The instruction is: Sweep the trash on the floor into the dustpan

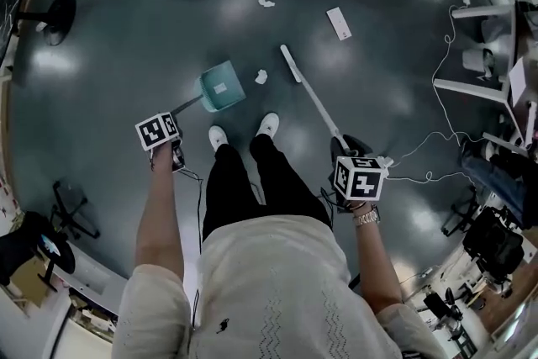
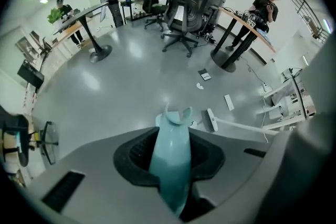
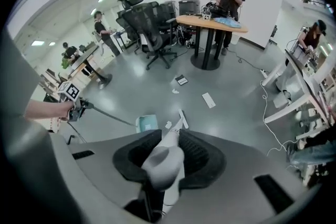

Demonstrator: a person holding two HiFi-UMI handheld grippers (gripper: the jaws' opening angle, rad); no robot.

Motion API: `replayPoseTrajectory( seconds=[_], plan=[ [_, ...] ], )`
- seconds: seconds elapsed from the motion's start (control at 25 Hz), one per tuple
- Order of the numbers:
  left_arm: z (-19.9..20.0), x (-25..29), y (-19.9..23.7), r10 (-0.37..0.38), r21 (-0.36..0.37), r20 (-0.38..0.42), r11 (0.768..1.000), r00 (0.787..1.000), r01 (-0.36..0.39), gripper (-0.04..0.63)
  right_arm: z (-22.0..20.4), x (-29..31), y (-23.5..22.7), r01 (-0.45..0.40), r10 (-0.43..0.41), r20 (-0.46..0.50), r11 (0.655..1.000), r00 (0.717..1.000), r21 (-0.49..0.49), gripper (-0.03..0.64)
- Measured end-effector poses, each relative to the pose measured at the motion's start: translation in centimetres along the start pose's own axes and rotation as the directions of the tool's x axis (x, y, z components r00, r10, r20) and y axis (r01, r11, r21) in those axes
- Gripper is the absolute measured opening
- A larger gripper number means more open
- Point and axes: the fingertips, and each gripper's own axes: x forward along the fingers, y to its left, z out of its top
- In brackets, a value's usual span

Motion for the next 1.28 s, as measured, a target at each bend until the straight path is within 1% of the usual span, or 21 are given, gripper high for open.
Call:
replayPoseTrajectory(
  seconds=[0.12, 0.2, 0.24, 0.32, 0.48, 0.56, 0.64, 0.72, 0.8, 0.92, 1.0, 1.08, 1.2, 1.28],
  plan=[
    [1.7, 0.5, 0.2, -0.023, 0.051, -0.006, 0.998, 1.0, 0.023, 0.098, -0.5, 0.3, 2.9, -0.002, 0.001, -0.031, 0.999, 1.0, -0.051, 0.109],
    [2.2, 0.9, 0.8, -0.032, 0.088, -0.016, 0.996, 0.999, 0.033, 0.098, -0.9, 0.6, 5.3, 0.004, -0.008, -0.045, 0.996, 0.999, -0.087, 0.11],
    [2.3, 1.1, 1.0, -0.036, 0.101, -0.018, 0.994, 0.999, 0.037, 0.098, -1.2, 0.8, 6.4, 0.005, -0.01, -0.05, 0.996, 0.999, -0.093, 0.109],
    [2.3, 1.4, 1.3, -0.046, 0.112, -0.021, 0.993, 0.999, 0.048, 0.098, -1.7, 1.0, 8.8, 0.004, -0.008, -0.055, 0.997, 0.998, -0.076, 0.11],
    [2.3, 1.8, 2.3, -0.083, 0.146, -0.044, 0.985, 0.996, 0.089, 0.098, -1.9, 0.6, 14.7, -0.032, 0.033, -0.058, 0.999, 0.998, 0.026, 0.11],
    [2.1, 2.3, 2.7, -0.106, 0.165, -0.075, 0.979, 0.991, 0.118, 0.098, -1.6, 0.7, 18.0, -0.074, 0.079, -0.061, 0.994, 0.995, 0.077, 0.11],
    [1.7, 2.9, 3.0, -0.126, 0.17, -0.109, 0.975, 0.986, 0.143, 0.098, -1.1, 0.9, 20.8, -0.129, 0.138, -0.061, 0.982, 0.989, 0.135, 0.11],
    [1.8, 3.0, 3.5, -0.142, 0.147, -0.116, 0.976, 0.983, 0.158, 0.098, -0.4, 1.0, 23.1, -0.171, 0.185, -0.051, 0.962, 0.981, 0.212, 0.11],
    [2.4, 3.1, 4.2, -0.156, 0.105, -0.1, 0.98, 0.983, 0.166, 0.098, 0.5, 1.0, 24.0, -0.178, 0.197, -0.038, 0.943, 0.98, 0.281, 0.11],
    [3.7, 3.2, 5.4, -0.172, 0.077, -0.083, 0.981, 0.982, 0.179, 0.098, 2.4, 0.6, 23.9, -0.159, 0.173, -0.014, 0.932, 0.985, 0.325, 0.11],
    [4.6, 2.8, 6.2, -0.183, 0.058, -0.08, 0.98, 0.98, 0.188, 0.098, 4.0, -0.5, 22.4, -0.145, 0.15, 0.014, 0.923, 0.989, 0.357, 0.11],
    [5.7, 2.3, 6.6, -0.198, 0.026, -0.08, 0.979, 0.977, 0.201, 0.098, 6.3, -2.0, 19.2, -0.132, 0.118, 0.06, 0.904, 0.991, 0.407, 0.109],
    [7.5, 2.0, 6.6, -0.216, -0.003, -0.087, 0.976, 0.973, 0.217, 0.098, 10.4, -4.0, 13.4, -0.13, 0.067, 0.144, 0.864, 0.987, 0.486, 0.109],
    [8.9, 1.8, 6.3, -0.22, -0.005, -0.082, 0.975, 0.972, 0.22, 0.098, 13.0, -4.9, 10.4, -0.13, 0.042, 0.183, 0.859, 0.982, 0.495, 0.109]
  ],
)
